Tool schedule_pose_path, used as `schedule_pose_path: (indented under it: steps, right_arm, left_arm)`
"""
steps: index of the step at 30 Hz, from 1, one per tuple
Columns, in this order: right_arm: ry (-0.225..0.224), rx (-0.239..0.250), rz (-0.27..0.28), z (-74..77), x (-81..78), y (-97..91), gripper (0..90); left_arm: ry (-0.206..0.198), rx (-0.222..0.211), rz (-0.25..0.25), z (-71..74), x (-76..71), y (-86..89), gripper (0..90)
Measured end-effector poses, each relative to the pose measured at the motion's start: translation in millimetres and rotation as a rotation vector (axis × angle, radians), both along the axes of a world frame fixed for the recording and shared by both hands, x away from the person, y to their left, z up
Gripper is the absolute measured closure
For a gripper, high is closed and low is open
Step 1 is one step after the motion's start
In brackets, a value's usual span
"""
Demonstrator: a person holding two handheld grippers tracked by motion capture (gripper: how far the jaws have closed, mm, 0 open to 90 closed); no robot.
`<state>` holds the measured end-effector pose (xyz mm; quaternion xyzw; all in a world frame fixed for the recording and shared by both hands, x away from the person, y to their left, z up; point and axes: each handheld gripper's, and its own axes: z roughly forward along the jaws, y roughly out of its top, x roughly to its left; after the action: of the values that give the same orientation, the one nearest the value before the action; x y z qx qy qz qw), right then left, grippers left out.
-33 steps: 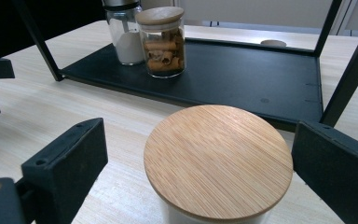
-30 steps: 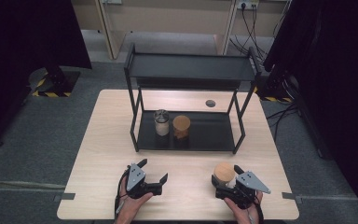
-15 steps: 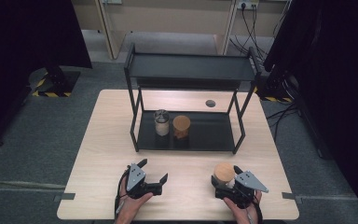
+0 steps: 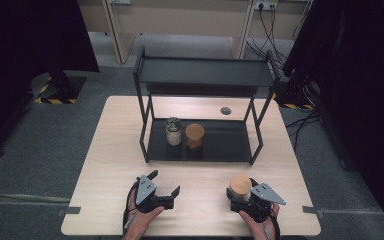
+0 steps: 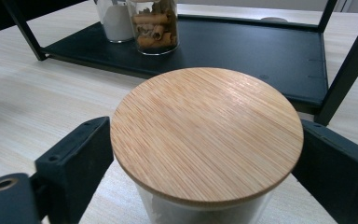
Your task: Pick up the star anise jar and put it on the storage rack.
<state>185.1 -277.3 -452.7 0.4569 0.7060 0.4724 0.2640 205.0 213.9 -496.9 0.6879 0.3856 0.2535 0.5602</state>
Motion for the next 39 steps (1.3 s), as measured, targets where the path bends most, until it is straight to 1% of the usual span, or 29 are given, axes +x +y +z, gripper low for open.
schedule_pose_path:
  steps: [8,10,12,14,18,24,26,29,34,39]
  right_arm:
    - [0.011,-0.004,0.019,-3.5,4.8,-0.8,19.1]
    - [0.003,-0.021,0.017,-4.3,4.1,1.3,21.3]
    - [0.001,-0.026,0.011,-4.4,4.5,1.3,24.6]
    - [0.004,-0.014,0.009,-5.9,6.2,-0.5,24.9]
    - [-0.005,-0.036,0.008,-4.9,4.7,2.5,25.7]
    - [-0.002,-0.03,0.013,-3.7,4.6,0.7,25.9]
    - [-0.014,-0.039,0.015,-2.2,2.8,1.3,26.0]
    - [-0.032,-0.035,0.018,0.3,0.6,0.2,26.0]
    - [-0.048,-0.031,0.018,3.8,-2.0,-2.2,26.0]
    - [-0.053,-0.025,0.024,6.3,-2.6,-4.5,26.0]
  left_arm:
    - [-0.001,0.0,0.0,-0.1,-0.3,-0.2,1.9]
    - [0.001,0.001,-0.001,0.2,0.0,-0.1,1.8]
    - [0.0,0.0,0.0,0.0,0.0,-0.1,1.9]
    - [0.0,0.002,-0.001,0.1,-0.1,-0.2,1.9]
    - [0.0,0.0,-0.001,0.1,0.0,-0.1,1.8]
    - [0.0,0.0,-0.001,0.0,-0.1,0.0,1.8]
    - [0.0,0.0,-0.001,0.1,0.0,0.0,1.9]
    - [-0.001,0.001,-0.001,0.1,-0.1,-0.2,1.9]
    - [0.0,0.001,-0.001,0.2,0.0,-0.1,1.8]
    - [-0.001,0.002,0.0,0.1,-0.2,-0.4,1.9]
